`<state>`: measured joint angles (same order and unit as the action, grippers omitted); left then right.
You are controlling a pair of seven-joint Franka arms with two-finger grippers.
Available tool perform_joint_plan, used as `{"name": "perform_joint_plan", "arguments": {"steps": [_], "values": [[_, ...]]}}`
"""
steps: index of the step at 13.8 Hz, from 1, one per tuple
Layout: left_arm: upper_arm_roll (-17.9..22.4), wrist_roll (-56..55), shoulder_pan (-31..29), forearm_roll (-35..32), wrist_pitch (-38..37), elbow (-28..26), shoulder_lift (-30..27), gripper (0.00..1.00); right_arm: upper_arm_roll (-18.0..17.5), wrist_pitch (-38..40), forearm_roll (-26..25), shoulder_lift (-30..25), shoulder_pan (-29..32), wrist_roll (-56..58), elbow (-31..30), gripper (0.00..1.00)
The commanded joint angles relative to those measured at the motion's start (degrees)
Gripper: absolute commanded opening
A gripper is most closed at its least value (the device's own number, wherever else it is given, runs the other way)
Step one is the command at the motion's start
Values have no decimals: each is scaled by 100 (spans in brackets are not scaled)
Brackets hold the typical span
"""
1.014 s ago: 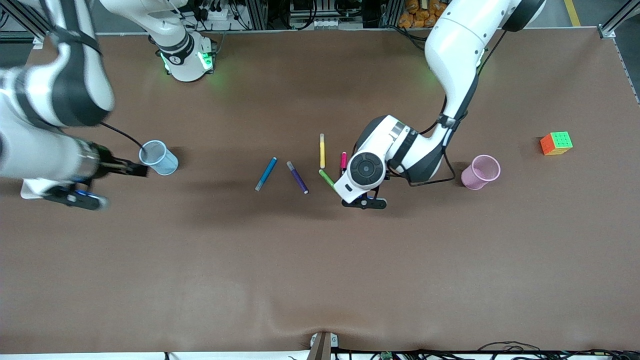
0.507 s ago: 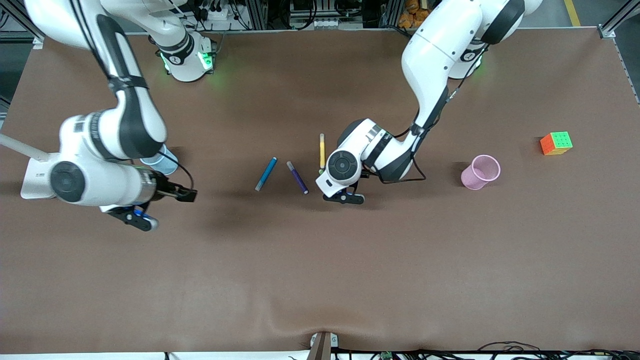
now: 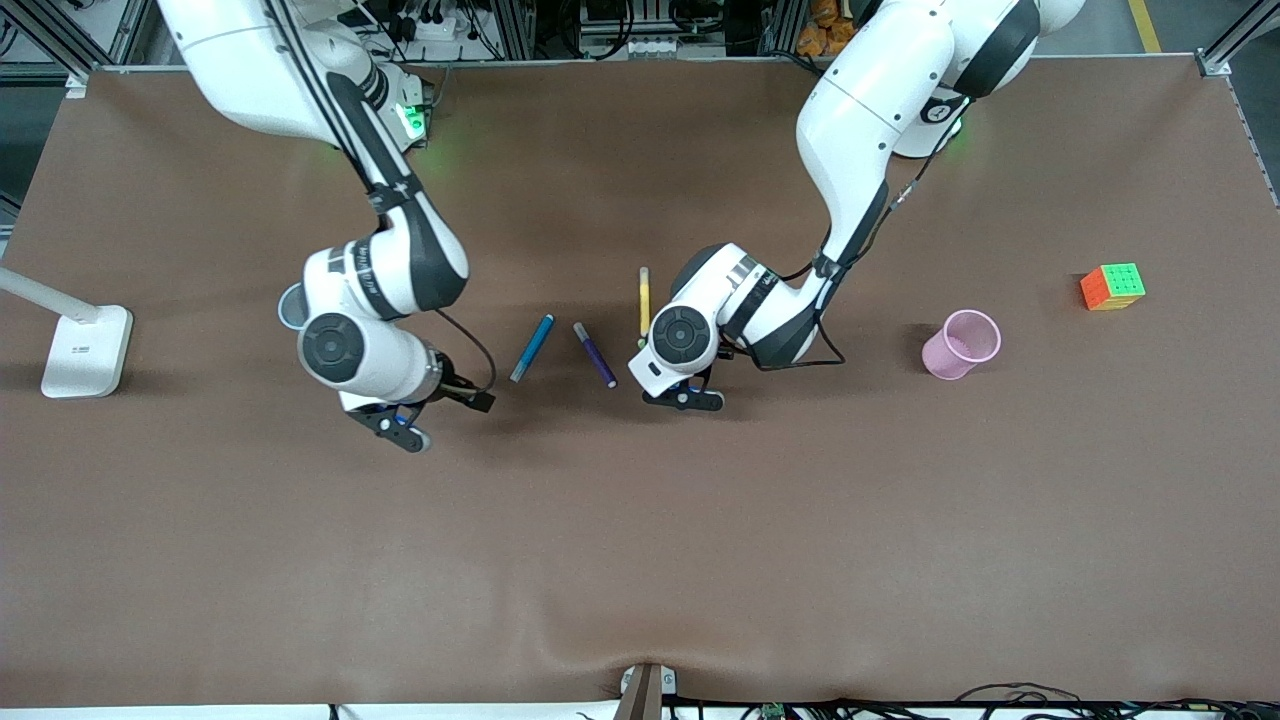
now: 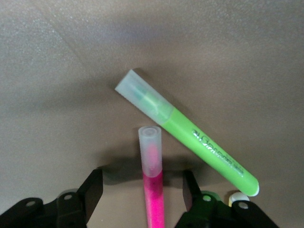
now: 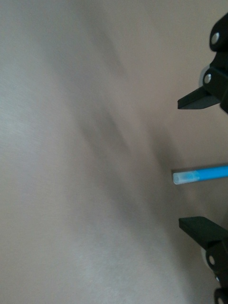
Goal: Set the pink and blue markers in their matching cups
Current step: 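Grasp the pink marker with the left gripper while the right gripper grasps blue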
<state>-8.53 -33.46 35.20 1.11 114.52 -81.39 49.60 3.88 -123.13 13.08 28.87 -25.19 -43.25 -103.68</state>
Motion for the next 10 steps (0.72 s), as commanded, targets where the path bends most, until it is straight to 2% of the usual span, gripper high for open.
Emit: {"name": "perform_joint_plan", "arguments": {"steps": [1,2,3,7,8,10], "values": [[44,-38,14,117,-79,124,68,66,43,-289,274,189,-197,-69,-47,93],[44,14,5,100,-79,124,59,61,43,-369,274,268,-206,-69,-73,84],[44,232,5,117,-79,124,76,51,43,-405,274,338,-250,-69,-73,80],[44,349,-74,222,-70,124,85,34,43,-625,300,541,-399,-87,-82,59],[44,349,-66,240,-53,124,94,27,43,-633,300,550,-425,-87,-82,59],[62,244,-13,223,-44,115,85,4,43,-756,344,681,-461,-87,-91,58]]}}
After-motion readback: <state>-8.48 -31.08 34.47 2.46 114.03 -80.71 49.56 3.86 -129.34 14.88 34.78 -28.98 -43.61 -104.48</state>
